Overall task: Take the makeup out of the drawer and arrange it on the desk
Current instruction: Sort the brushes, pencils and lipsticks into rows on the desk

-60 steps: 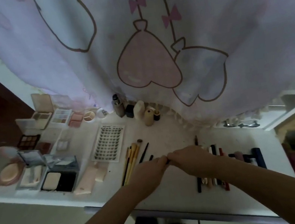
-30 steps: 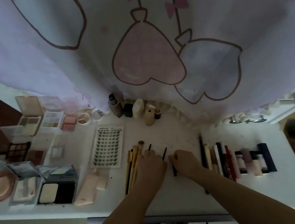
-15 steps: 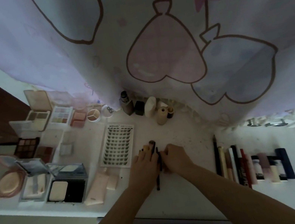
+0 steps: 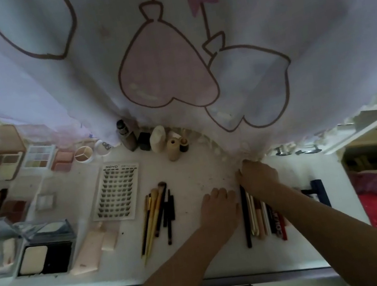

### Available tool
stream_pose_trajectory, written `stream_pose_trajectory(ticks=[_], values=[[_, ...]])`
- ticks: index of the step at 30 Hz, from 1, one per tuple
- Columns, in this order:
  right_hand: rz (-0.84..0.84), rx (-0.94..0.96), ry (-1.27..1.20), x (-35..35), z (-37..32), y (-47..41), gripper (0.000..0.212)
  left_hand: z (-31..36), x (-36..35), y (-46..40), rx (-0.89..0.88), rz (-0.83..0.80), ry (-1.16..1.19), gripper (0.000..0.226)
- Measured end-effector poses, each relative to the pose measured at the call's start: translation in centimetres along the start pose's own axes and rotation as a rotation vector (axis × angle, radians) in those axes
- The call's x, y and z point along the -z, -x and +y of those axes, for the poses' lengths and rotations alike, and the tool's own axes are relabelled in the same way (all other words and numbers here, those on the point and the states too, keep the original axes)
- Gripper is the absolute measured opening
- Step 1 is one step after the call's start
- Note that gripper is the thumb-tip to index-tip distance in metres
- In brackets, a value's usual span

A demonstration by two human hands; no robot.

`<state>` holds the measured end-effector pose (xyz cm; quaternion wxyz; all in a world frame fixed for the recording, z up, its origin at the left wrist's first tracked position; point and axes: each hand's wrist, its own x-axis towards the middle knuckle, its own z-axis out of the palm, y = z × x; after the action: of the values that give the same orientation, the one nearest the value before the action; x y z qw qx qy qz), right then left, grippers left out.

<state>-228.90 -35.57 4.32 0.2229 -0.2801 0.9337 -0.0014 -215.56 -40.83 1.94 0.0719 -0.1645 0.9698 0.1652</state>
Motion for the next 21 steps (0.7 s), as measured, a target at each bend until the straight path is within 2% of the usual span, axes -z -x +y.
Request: stream_pose_trajectory(ticks=[2, 5, 9, 11, 14, 15, 18, 21], values=[[-0.028, -0.021, 0.034, -0.3, 0.0, -0.5, 0.037, 0.7, -0.8, -0.5, 0.059, -0.066, -0.012, 0.040], [-0.050, -0.021, 0.061, -0.9, -0.3, -0.9, 0.038, 1.0, -1.2, -0.5, 0.119, -0.090, -0.015, 0.042], [-0.013, 0.020, -0.057, -0.6, -1.5, -0.8, 0.029, 0.7, -0.9, -0.1, 0.190, -0.074, 0.065, 0.041], [-0.037, 0.054, -0.194, -0.3, -2.5, -0.5, 0.034, 0.1, -0.2, 0.2, 0.249, -0.089, 0.203, 0.038], [-0.104, 0.124, -0.470, 0.5, -4.3, 0.1, 0.041, -1.5, 1.4, 1.1, 0.345, -0.087, 0.534, 0.032], [-0.129, 0.120, -0.555, 0.8, -4.9, 0.4, 0.040, -2.1, 2.0, 1.5, 0.347, -0.064, 0.564, 0.032], [-0.269, -0.031, -0.893, 1.3, -6.1, 1.0, 0.023, -3.7, 3.5, 2.8, 0.278, -0.021, 0.574, 0.032], [-0.382, -0.162, -1.091, 1.5, -6.5, 1.7, 0.027, -4.4, 4.6, 3.4, 0.256, -0.067, 0.630, 0.033]])
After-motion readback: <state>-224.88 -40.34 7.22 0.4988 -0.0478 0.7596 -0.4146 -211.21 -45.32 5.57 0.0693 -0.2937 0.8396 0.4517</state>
